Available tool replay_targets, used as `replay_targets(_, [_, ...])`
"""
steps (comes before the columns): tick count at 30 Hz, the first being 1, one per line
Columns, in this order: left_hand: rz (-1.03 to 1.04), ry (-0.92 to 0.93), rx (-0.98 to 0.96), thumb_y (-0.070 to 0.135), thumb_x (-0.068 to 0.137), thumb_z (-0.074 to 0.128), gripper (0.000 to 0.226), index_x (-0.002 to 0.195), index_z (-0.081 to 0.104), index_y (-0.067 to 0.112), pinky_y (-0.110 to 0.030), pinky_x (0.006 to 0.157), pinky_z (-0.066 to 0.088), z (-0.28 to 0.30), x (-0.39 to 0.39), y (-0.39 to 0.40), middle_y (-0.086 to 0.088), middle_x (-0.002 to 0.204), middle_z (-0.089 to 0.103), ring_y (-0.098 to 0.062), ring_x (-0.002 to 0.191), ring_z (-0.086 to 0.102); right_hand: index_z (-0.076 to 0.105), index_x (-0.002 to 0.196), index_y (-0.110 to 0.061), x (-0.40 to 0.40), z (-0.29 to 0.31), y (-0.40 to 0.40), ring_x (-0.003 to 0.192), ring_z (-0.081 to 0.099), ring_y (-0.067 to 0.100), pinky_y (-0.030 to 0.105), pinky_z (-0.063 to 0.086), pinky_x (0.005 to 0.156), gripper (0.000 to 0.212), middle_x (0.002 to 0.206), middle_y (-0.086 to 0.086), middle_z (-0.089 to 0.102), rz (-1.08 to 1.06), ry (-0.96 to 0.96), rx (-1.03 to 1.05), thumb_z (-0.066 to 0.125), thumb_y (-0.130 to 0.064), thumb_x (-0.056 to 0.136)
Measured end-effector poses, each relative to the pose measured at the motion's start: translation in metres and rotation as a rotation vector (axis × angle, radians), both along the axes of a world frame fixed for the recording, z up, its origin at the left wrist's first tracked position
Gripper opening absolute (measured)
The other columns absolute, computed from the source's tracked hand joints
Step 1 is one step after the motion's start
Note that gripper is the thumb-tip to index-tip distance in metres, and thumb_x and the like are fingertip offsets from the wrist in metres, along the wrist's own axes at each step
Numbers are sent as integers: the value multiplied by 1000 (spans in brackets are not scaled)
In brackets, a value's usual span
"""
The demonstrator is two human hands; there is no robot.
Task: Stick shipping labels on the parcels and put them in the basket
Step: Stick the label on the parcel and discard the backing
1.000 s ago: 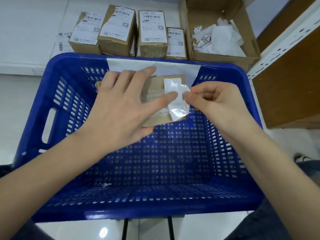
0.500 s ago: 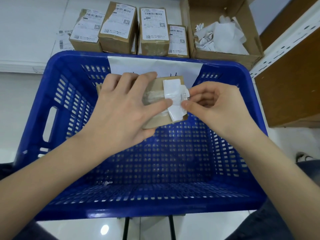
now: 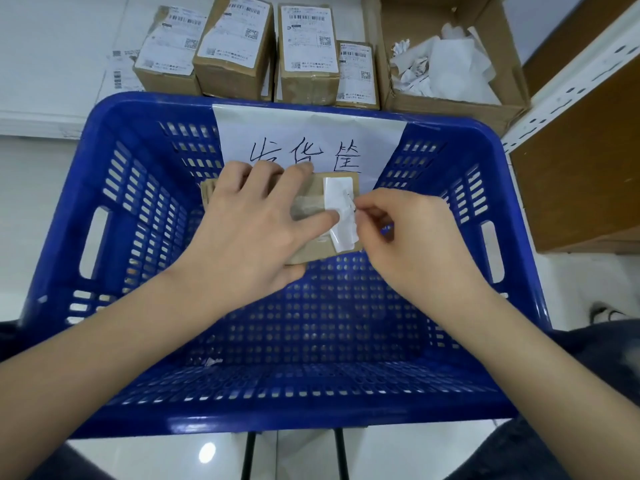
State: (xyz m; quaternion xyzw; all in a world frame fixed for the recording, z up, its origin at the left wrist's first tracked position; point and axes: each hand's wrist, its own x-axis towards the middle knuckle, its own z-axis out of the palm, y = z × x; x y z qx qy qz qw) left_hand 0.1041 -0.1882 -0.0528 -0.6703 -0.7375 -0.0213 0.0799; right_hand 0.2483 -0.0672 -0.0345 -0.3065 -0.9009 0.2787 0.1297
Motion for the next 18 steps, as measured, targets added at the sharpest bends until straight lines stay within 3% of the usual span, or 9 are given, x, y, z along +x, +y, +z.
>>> replay_targets(4, [0,-17,21,42,56,78,67,118,59,27,-48,76,31,-1,2,1,-23,128,54,-43,97,55,72,88,-21,-2,10,6,69,65,22,39,54,74,11,72,5,69,-109,65,-374,65,-13,88])
replay_targets(7, [-6,-9,30,44,57,76,68,119,56,29,-47,76,32,0,4,1,-23,129,53,-42,98,55,70,87,-17,-2,15,8,66,65,21,40,56,69,7,69,4,69,-137,76,-490,66,-11,87])
replay_targets(10, [2,-3,29,45,58,74,64,119,63,27,-47,77,33,3,3,1,-23,129,54,-42,98,56,64,90,-14,-1,16,11,53,61,7,26,56,59,7,60,-2,67,-176,101,-653,69,-13,86])
replay_targets(12, [5,0,27,45,60,71,61,118,63,28,-48,77,32,5,3,1,-22,129,54,-42,98,56,64,92,-10,-2,15,13,52,60,4,18,52,55,12,59,-3,66,-187,114,-703,71,-13,84])
replay_targets(18, [-7,-8,59,44,64,72,59,118,55,28,-47,78,31,9,3,-1,-21,129,54,-42,99,55,49,72,-12,-5,11,11,59,57,17,23,50,58,28,62,1,62,-193,181,-654,77,-6,77])
